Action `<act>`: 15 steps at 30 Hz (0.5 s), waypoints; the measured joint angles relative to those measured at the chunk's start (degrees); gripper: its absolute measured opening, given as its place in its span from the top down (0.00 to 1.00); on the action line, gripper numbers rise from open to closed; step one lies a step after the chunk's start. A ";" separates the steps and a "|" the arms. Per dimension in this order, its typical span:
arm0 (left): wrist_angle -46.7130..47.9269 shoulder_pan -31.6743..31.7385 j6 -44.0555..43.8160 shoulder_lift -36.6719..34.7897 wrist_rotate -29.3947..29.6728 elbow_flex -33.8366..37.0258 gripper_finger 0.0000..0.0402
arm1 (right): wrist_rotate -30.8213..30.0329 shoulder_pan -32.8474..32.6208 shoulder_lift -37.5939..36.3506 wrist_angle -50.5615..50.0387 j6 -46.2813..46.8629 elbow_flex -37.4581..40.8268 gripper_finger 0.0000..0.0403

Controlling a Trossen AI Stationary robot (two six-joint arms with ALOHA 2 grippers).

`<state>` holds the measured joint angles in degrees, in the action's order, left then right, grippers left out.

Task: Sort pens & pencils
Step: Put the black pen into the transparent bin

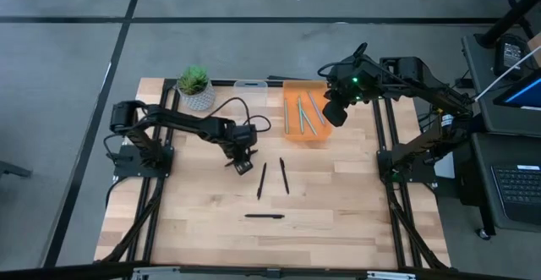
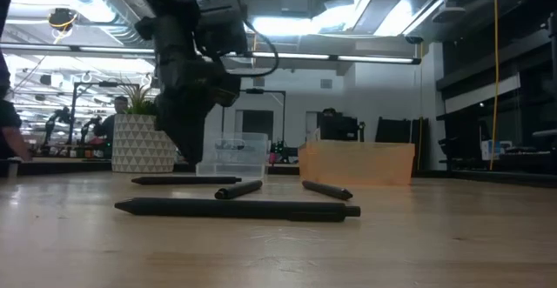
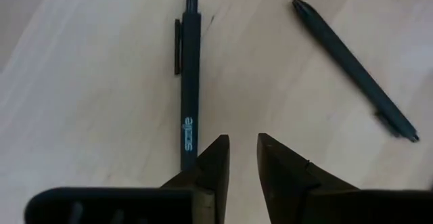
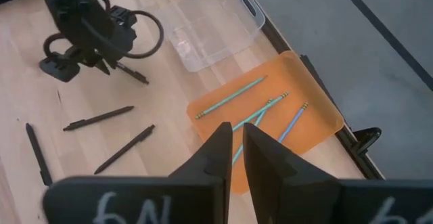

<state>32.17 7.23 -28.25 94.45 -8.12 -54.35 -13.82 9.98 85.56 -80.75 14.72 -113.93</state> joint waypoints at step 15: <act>1.95 2.90 3.41 1.16 2.75 -0.19 0.83 | 0.38 0.00 0.00 0.22 -0.46 0.00 0.90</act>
<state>34.12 10.13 -24.84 95.61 -5.37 -54.54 -13.45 9.98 85.56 -80.53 14.26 -113.93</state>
